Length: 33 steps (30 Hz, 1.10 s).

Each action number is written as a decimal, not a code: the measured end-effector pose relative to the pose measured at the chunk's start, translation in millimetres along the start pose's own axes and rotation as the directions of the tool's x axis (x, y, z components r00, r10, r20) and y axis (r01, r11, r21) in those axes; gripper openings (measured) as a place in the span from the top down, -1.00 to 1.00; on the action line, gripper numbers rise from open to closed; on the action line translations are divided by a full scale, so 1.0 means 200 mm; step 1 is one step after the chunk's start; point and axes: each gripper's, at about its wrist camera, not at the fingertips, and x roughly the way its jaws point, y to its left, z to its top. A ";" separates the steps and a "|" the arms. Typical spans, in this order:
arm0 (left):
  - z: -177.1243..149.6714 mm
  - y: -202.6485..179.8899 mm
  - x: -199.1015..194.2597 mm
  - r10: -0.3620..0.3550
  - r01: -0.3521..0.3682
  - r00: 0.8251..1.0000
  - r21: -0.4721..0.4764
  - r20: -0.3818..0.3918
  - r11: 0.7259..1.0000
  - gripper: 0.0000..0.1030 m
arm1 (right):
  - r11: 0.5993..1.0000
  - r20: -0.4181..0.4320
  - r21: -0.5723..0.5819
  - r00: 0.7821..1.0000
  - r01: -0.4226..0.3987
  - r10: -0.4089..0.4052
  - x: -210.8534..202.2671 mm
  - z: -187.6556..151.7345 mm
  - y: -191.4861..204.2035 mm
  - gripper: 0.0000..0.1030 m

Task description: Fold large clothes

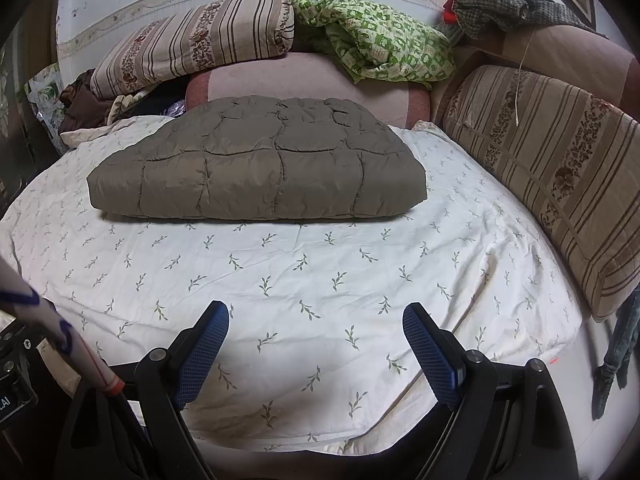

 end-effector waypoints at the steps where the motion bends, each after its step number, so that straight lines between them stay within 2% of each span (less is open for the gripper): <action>1: 0.00 0.00 0.00 -0.001 0.001 1.000 0.000 -0.001 1.000 -0.88 | 1.000 -0.001 0.000 1.000 0.000 0.000 0.00 0.00 0.00 -0.78; 13: -0.02 0.01 0.02 -0.002 0.002 1.000 -0.007 -0.016 1.000 -0.88 | 1.000 -0.005 -0.008 1.000 -0.003 0.003 0.00 -0.01 0.02 -0.79; 23: 0.02 0.06 0.06 0.033 -0.033 0.999 -0.026 -0.011 0.999 -0.88 | 1.000 -0.009 -0.017 1.000 -0.007 0.007 0.01 -0.02 0.03 -0.79; 33: 0.01 0.07 0.11 0.018 -0.019 0.999 -0.024 -0.034 1.000 -0.88 | 1.000 -0.023 -0.028 1.000 -0.009 0.008 0.05 -0.02 0.05 -0.79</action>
